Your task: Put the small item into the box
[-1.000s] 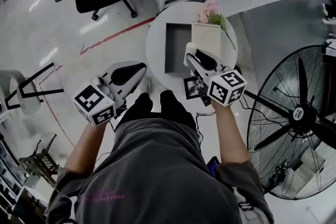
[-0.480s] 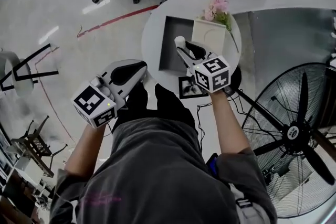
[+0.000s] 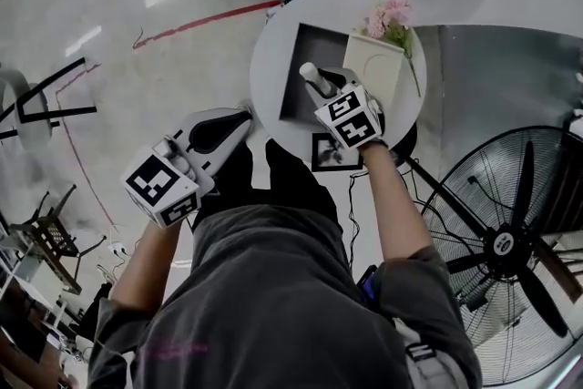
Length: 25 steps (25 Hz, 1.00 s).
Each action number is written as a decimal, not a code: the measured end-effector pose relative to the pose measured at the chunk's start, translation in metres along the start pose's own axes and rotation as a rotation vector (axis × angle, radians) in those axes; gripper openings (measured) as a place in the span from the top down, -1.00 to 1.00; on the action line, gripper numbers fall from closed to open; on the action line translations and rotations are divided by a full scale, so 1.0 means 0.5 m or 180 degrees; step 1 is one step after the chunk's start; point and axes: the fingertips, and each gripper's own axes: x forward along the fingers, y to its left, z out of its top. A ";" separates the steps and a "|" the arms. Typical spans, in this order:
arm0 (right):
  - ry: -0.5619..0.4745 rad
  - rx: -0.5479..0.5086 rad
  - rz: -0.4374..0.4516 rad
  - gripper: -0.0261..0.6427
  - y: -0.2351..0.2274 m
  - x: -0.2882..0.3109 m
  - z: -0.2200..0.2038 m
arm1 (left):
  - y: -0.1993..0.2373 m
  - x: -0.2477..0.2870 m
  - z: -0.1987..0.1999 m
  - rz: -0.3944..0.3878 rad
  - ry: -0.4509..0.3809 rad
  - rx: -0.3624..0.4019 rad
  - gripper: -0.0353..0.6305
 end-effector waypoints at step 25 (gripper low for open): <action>0.0183 0.0345 -0.0326 0.43 0.006 0.002 -0.021 | 0.031 -0.062 0.005 -0.0138 0.0001 0.0049 0.82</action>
